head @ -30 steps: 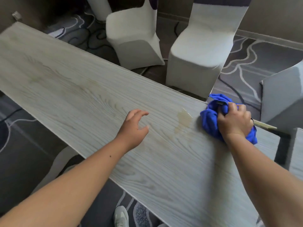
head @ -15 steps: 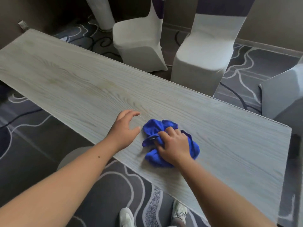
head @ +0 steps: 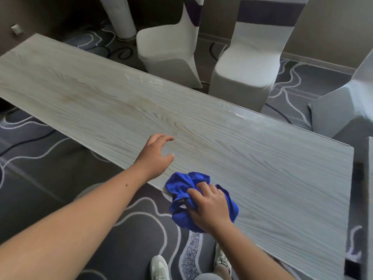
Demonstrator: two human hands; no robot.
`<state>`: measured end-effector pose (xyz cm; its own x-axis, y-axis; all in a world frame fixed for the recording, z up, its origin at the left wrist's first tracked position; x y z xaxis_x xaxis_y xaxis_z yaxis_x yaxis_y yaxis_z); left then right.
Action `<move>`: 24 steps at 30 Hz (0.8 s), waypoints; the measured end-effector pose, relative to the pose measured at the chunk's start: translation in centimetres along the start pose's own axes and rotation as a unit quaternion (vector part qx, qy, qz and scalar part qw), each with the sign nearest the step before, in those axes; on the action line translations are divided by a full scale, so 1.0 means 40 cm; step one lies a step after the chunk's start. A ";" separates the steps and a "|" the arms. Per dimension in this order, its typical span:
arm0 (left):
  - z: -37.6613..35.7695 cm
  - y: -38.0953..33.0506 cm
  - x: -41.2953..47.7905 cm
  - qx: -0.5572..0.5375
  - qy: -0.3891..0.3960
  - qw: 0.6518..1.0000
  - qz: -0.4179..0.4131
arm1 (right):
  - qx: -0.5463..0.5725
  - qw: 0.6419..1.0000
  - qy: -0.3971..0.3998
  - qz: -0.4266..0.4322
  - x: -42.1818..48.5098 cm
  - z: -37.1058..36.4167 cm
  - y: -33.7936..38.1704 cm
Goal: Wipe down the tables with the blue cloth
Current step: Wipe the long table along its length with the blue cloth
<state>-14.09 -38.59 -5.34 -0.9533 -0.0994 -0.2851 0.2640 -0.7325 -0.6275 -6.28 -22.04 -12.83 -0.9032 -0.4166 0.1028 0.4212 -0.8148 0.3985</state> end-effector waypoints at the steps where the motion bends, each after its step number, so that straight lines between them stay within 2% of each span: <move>1: -0.004 -0.008 0.012 -0.001 -0.003 1.000 0.002 | 0.004 1.000 -0.003 -0.002 0.007 0.002 -0.017; 5: -0.025 -0.028 0.059 -0.003 -0.012 1.000 0.027 | 0.006 0.999 -0.045 -0.022 0.096 0.051 -0.141; 10: -0.014 -0.001 0.084 -0.016 -0.031 0.997 0.064 | -0.009 0.983 -0.084 -0.165 0.292 0.158 -0.443; 14: 0.017 0.072 0.085 -0.022 -0.080 0.989 0.122 | -0.022 0.972 -0.097 -0.215 0.485 0.191 -0.608; 20: 0.056 0.172 0.037 -0.034 -0.117 0.979 0.162 | -0.056 0.979 -0.062 -0.187 0.558 0.176 -0.600; 24: 0.069 0.237 -0.001 -0.046 -0.107 0.978 0.173 | -0.034 0.994 -0.019 -0.098 0.533 0.091 -0.408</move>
<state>-11.96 -47.39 -9.28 -0.8112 -0.4765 -0.3390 0.5783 -0.5672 -0.5864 -32.72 -16.17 -13.80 -0.9705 -0.2324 0.0639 0.2398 -0.9046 0.3525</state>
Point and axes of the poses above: each hand's wrist, its own x-axis towards the middle knuckle, its own z-axis out of the back of the hand, y = z × x, the point moved 8 cm from there along x, towards the middle knuckle, and after that the axes turned 2 degrees about z, right-handed, at the moved point
